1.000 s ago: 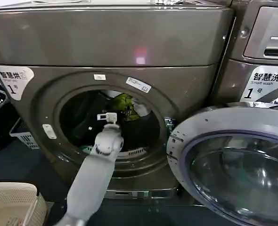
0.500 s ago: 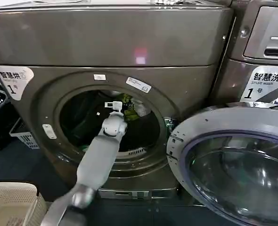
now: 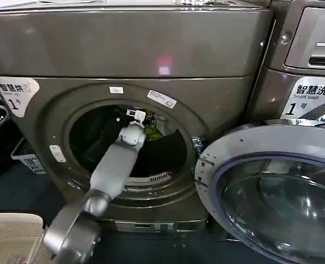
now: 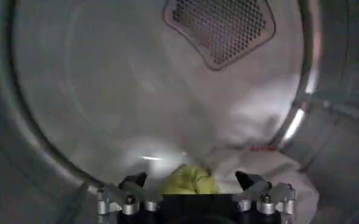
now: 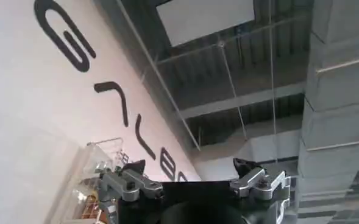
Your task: Grasp the clothes from the dryer.
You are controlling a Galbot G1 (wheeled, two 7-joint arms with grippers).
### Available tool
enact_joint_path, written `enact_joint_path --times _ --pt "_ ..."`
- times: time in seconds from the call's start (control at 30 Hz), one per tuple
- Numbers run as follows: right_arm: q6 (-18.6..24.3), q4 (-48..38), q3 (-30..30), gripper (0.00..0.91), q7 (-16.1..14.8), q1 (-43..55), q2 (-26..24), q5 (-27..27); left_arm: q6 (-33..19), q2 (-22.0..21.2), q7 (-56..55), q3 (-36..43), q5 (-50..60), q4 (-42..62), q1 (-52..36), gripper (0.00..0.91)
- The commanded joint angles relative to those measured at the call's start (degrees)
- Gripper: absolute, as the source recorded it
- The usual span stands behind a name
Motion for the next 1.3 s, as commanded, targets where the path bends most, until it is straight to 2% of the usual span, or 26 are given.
enact_joint_path --times 0.03,0.5,1.1,1.3 --pt "0.0 0.1 -0.1 0.907 0.0 0.0 0.0 -0.1 -9.5 -0.1 18.9 10.1 11.8 10.8 -5.6 0.907" --pt "-0.2 0.9 -0.5 0.907 0.1 0.2 0.0 0.1 -14.7 -1.7 27.7 18.2 23.8 15.1 -8.9 0.907" --pt "-0.1 1.5 -0.6 0.907 -0.1 0.3 -0.5 0.4 -14.5 -3.0 26.0 23.2 27.7 16.9 -8.3 0.907" --pt "-0.1 1.5 -0.5 0.907 -0.1 0.2 -0.3 0.4 -14.5 -3.5 25.8 24.2 32.1 17.3 -7.8 0.907"
